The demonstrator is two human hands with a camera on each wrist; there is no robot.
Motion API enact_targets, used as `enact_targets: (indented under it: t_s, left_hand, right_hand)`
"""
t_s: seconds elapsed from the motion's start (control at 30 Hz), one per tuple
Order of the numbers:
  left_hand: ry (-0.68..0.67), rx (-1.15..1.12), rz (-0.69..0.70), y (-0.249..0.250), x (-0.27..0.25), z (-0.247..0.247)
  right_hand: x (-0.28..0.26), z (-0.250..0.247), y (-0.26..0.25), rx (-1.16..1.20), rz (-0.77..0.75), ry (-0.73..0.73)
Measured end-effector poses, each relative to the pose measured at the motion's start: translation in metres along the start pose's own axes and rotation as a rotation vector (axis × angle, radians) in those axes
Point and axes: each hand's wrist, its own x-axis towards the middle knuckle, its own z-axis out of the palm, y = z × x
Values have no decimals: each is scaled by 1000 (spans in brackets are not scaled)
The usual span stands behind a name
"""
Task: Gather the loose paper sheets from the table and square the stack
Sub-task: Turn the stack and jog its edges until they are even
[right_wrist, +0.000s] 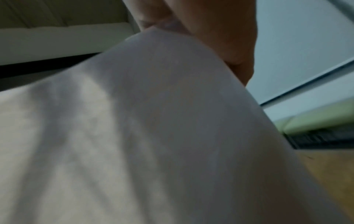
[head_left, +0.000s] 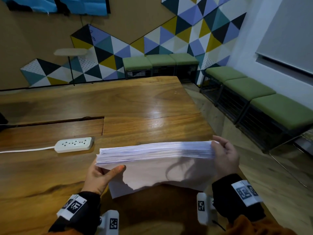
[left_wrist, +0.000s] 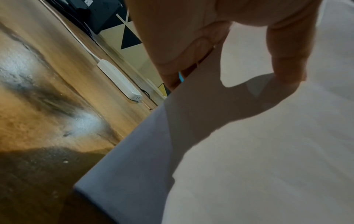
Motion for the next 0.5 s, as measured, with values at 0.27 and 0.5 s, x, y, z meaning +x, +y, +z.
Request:
enact_targets:
  t_s: [0.27,0.5]
  left_hand:
    - [58,-50,0,4,1,6]
    - [16,74,-13,2,7,1]
  right_hand:
    - [8,-10,16,1,47,-244]
    - [21,-30,33,-77,113,-708]
